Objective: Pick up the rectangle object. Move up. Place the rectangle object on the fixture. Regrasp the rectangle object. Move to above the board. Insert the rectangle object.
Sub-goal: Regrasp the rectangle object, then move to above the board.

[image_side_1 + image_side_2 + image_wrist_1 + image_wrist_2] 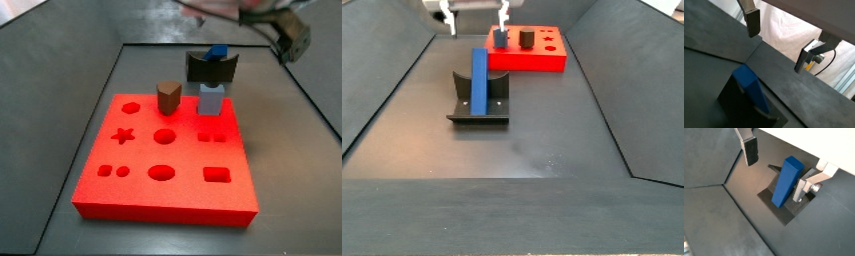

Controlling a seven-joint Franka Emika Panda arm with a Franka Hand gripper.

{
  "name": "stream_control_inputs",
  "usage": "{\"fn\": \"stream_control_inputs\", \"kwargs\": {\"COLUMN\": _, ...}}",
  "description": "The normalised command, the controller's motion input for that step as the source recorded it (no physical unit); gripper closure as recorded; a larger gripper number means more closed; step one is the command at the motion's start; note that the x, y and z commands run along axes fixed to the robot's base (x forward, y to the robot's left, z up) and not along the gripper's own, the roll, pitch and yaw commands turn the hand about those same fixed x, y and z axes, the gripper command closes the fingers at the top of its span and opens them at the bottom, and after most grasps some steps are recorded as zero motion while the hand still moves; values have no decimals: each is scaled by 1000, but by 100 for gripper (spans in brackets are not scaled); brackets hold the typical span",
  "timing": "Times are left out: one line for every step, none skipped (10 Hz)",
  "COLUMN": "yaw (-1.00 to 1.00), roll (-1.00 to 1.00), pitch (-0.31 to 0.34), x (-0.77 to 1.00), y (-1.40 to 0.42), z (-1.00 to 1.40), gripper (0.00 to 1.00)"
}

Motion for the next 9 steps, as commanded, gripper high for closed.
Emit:
{"fn": "stream_control_inputs", "kwargs": {"yaw": -40, "roll": 78, "pitch": -135, "x": 93, "y": 23, "z": -1000, "gripper": 0}}
{"fn": "stream_control_inputs", "kwargs": {"yaw": -67, "roll": 70, "pitch": -102, "x": 87, "y": 19, "z": -885, "gripper": 0}}
{"fn": "stream_control_inputs", "kwargs": {"yaw": -74, "roll": 67, "pitch": -83, "x": 79, "y": 15, "z": -770, "gripper": 0}}
{"fn": "stream_control_inputs", "kwargs": {"yaw": -73, "roll": 64, "pitch": -48, "x": 67, "y": 8, "z": -540, "gripper": 0}}
{"fn": "stream_control_inputs", "kwargs": {"yaw": -69, "roll": 63, "pitch": -24, "x": 64, "y": 5, "z": -374, "gripper": 0}}
{"fn": "stream_control_inputs", "kwargs": {"yaw": -58, "roll": 65, "pitch": -2, "x": 64, "y": 5, "z": -215, "gripper": 0}}
{"fn": "stream_control_inputs", "kwargs": {"yaw": 0, "roll": 0, "pitch": 0, "x": 0, "y": 0, "z": 0, "gripper": 100}}
{"fn": "stream_control_inputs", "kwargs": {"yaw": 149, "roll": 171, "pitch": 234, "x": 152, "y": -41, "z": 1000, "gripper": 100}}
{"fn": "stream_control_inputs", "kwargs": {"yaw": 149, "roll": 164, "pitch": 232, "x": 153, "y": -42, "z": 1000, "gripper": 100}}
